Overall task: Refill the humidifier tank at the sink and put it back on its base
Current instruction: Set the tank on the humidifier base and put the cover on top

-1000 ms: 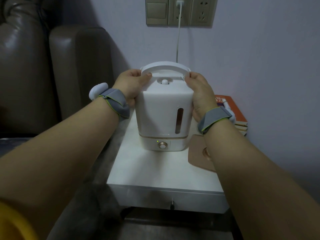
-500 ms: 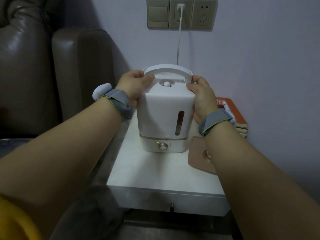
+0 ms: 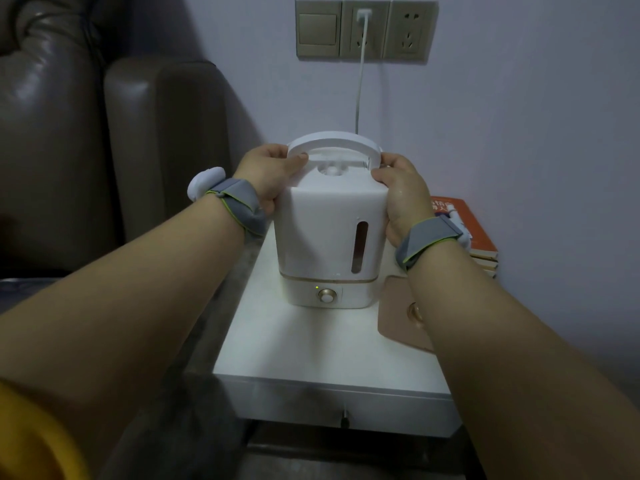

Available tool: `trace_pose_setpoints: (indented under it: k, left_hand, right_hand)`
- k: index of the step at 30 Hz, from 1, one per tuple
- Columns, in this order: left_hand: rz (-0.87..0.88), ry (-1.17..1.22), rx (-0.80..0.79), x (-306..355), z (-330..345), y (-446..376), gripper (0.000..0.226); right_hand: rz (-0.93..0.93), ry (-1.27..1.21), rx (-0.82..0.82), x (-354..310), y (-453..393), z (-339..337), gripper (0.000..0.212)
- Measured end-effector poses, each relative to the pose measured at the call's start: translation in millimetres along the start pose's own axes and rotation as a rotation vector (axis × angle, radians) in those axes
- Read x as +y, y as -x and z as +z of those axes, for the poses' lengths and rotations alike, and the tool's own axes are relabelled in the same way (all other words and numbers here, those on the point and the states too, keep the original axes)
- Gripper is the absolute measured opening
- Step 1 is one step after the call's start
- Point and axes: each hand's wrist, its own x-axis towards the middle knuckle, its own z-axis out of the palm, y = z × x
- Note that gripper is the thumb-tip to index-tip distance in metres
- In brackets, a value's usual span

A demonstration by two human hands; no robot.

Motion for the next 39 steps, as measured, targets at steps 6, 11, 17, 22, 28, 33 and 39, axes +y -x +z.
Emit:
trace_pose_setpoints:
  k: [6,11,17,22,28,33,39]
  left_hand:
    - [-0.002,-0.020,0.002,-3,2,-2,0.005]
    - [0.009,-0.033,0.014,-6,1,-5,0.011]
    - [0.025,-0.039,0.024,-8,2,-7,0.012]
    - [0.025,-0.044,0.018,-10,3,-9,0.013]
    - [0.025,-0.048,0.021,-8,2,-12,0.007]
    - [0.019,-0.064,0.031,-9,2,-11,0.015]
    - [0.017,-0.044,0.017,-10,2,-11,0.012]
  right_hand:
    - [-0.004,0.011,0.006,2,0,-1,0.025]
    - [0.000,-0.007,0.004,3,0,0,0.025]
    - [-0.001,-0.025,0.007,5,-3,0,0.026]
    - [-0.003,-0.054,0.003,6,-5,1,0.025]
    - [0.001,-0.065,-0.010,5,-7,2,0.026]
    - [-0.001,-0.094,-0.003,4,-5,2,0.026]
    - [0.009,-0.105,-0.001,5,-3,3,0.028]
